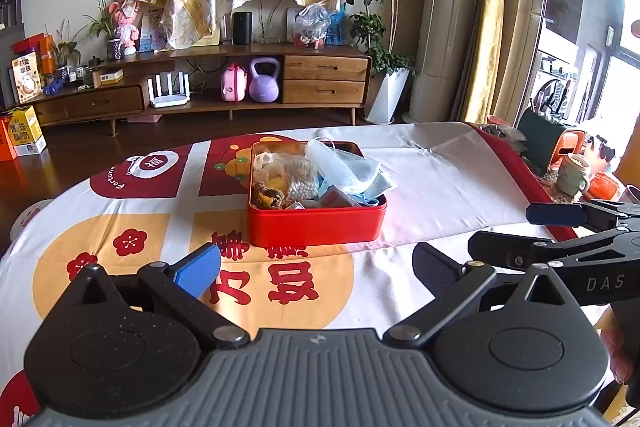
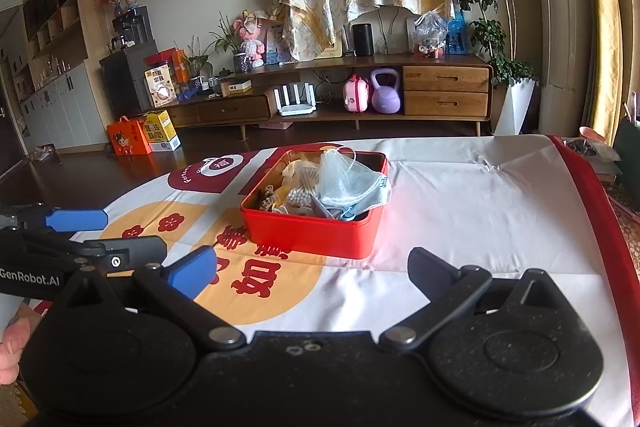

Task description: Organize soft objects

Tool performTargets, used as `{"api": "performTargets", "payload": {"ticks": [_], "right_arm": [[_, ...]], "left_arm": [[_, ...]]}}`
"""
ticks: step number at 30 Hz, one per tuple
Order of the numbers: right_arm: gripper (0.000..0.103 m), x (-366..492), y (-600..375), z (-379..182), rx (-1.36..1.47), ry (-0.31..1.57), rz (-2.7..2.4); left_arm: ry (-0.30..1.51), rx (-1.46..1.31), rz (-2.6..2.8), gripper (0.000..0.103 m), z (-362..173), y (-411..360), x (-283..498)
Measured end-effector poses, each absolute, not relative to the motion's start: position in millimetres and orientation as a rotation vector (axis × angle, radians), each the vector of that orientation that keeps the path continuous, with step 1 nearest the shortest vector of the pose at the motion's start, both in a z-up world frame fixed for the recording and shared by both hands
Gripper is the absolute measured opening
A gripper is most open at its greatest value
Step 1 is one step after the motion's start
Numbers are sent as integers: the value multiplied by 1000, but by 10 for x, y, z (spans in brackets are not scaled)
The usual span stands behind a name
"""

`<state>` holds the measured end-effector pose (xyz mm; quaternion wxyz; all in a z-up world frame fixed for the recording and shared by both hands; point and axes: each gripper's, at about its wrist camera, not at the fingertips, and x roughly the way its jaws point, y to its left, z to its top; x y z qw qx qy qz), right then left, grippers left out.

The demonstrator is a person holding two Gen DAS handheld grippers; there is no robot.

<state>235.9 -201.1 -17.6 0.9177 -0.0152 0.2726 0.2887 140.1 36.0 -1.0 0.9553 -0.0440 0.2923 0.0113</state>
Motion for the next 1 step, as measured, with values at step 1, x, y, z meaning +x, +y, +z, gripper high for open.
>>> {"api": "performTargets", "payload": {"ticks": [1], "right_arm": [[102,2358,-2011,-176,-31,561,594]], "left_arm": [[598,-91,18,103,-18,364,1400]]}}
